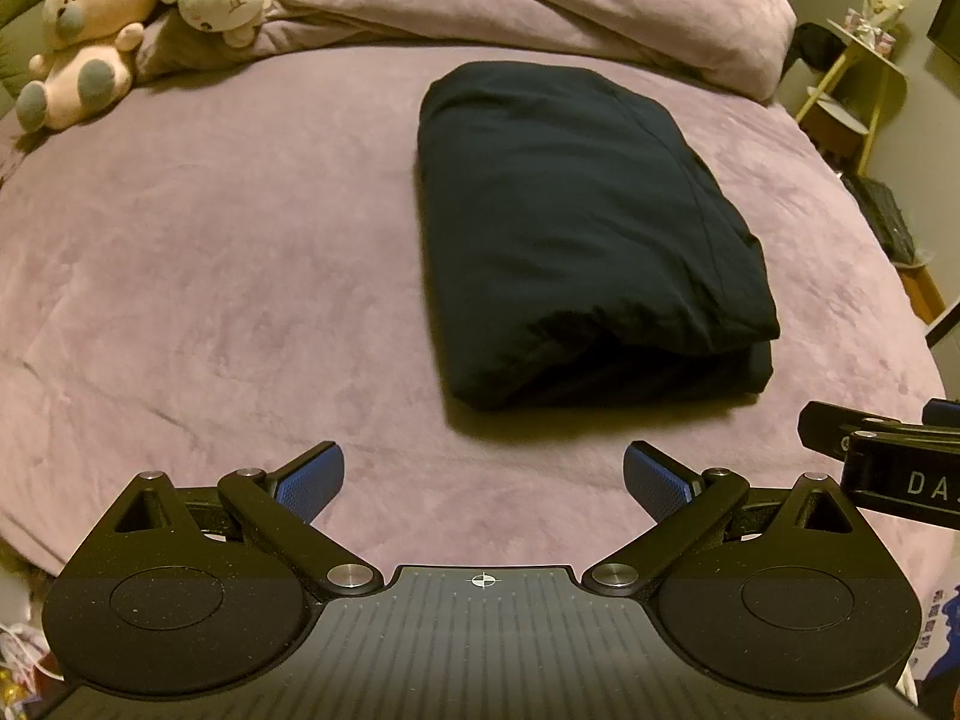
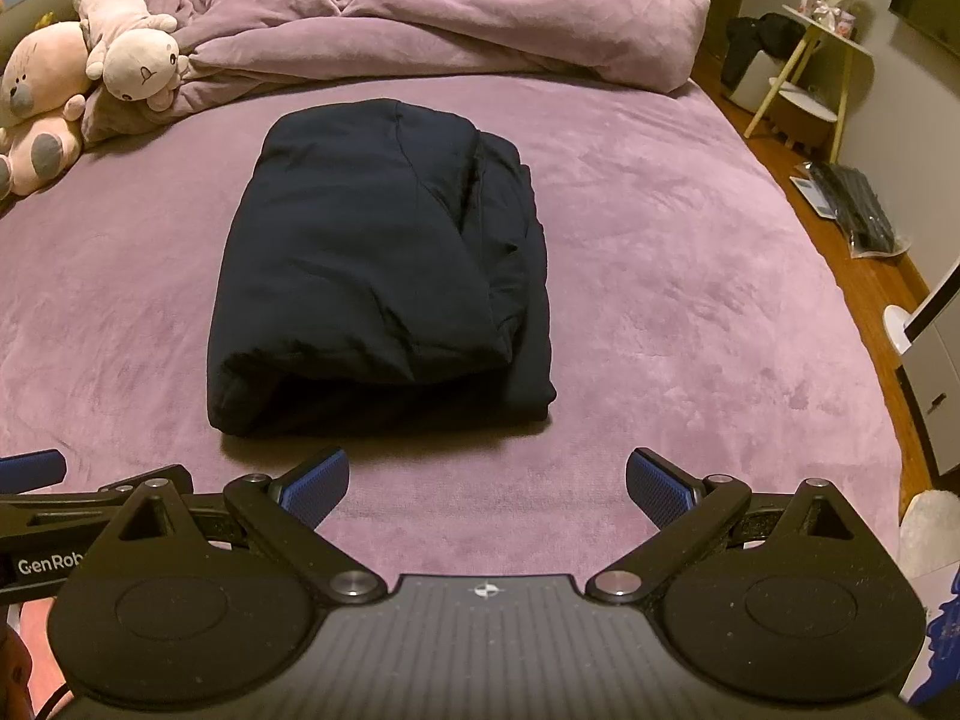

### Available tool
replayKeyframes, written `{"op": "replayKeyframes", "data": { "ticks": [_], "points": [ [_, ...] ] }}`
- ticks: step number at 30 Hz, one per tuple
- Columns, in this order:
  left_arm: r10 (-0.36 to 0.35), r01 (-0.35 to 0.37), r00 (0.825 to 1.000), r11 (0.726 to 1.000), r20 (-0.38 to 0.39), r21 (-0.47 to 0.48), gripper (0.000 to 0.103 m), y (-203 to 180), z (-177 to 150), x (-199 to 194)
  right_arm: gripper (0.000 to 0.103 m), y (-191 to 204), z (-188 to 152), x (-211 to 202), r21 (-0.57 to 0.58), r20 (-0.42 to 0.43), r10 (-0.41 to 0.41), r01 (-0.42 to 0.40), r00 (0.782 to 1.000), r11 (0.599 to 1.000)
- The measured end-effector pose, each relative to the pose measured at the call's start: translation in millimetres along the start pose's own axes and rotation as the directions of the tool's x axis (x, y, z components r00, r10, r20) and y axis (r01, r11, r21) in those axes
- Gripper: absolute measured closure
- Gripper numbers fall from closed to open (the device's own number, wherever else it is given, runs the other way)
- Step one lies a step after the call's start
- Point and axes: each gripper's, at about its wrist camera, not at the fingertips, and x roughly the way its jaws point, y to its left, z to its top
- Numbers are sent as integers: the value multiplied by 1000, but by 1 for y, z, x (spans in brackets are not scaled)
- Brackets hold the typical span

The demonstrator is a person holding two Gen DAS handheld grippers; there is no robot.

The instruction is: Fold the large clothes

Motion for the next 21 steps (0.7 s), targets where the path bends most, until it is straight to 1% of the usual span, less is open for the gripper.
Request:
{"op": "replayKeyframes", "data": {
  "ticks": [21],
  "points": [
    [-3, 3, 1000, 1000, -2, 0, 1, 0, 0, -1, 4, 0, -3, 1, -2, -5, -6, 6, 1000, 1000]
  ]
}}
